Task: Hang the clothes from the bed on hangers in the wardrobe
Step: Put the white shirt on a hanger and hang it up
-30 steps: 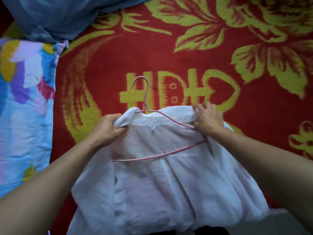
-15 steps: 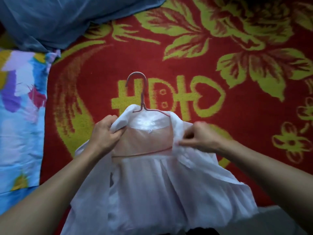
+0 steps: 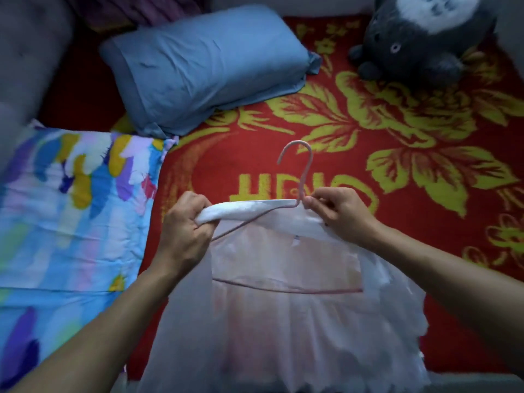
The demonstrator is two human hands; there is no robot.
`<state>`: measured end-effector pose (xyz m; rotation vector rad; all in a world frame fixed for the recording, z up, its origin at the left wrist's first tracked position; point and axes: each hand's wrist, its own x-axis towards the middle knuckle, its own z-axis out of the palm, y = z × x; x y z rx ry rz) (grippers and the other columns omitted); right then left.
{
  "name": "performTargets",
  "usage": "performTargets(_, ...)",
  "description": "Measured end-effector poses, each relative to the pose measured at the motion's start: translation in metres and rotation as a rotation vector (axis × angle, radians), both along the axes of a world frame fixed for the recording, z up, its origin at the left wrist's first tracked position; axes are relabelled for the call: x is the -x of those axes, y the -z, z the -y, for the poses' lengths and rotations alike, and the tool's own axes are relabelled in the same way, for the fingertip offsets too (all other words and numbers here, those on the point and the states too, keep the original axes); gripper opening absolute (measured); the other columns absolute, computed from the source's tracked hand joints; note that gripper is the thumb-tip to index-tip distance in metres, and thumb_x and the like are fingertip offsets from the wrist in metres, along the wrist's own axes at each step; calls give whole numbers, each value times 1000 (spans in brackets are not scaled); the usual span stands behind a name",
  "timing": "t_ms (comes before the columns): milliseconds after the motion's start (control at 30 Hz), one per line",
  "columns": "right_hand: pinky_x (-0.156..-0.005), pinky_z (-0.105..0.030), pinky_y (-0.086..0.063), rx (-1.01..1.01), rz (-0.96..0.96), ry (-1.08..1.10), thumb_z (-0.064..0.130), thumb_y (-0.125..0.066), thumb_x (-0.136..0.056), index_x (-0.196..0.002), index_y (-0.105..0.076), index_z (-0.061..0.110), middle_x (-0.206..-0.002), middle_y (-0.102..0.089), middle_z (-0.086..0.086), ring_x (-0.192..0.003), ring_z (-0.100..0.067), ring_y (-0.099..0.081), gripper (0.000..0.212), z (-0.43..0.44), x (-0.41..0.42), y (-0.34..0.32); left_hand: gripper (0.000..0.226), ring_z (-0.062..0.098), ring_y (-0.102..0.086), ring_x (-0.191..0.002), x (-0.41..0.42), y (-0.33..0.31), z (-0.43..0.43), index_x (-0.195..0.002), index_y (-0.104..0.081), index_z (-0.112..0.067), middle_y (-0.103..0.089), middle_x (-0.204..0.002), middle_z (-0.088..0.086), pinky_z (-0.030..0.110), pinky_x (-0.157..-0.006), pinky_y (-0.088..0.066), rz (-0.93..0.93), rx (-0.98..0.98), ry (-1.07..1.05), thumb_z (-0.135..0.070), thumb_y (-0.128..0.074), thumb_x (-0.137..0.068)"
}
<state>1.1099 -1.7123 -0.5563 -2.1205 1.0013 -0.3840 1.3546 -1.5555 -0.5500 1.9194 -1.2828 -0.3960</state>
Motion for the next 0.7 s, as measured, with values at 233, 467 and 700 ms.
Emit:
performTargets(233,-52,-33,-40,180,282,56,28,-64,-91,-79,-70,15,-54,-59,2,-48,-16,-49,19,-28,2,-135,28,14,-51,-47,53,-121,-56,-66,-56,-12,-55,-53,1,38,-45,-47,-255,-150,127,-34,-65,-78)
performTargets(467,-48,-39,-38,190,521,-138,32,-66,-90,-80,-70,18,-56,-55,-18,-50,-14,-39,18,-68,51,-276,37,12,-57,-64,105,-248,-123,-70,-60,-17,-61,-68,1,27,-60,-44,8,152,-221,-53,-61,-72)
performTargets(700,-51,-38,-56,213,554,-427,27,-64,-92,-86,-71,2,-64,-55,-29,-53,-17,-45,27,-134,114,-418,57,27,-53,-109,164,-356,-201,-122,-61,-20,-60,-119,6,38,-96,-41,620,142,-422,-56,-44,-80)
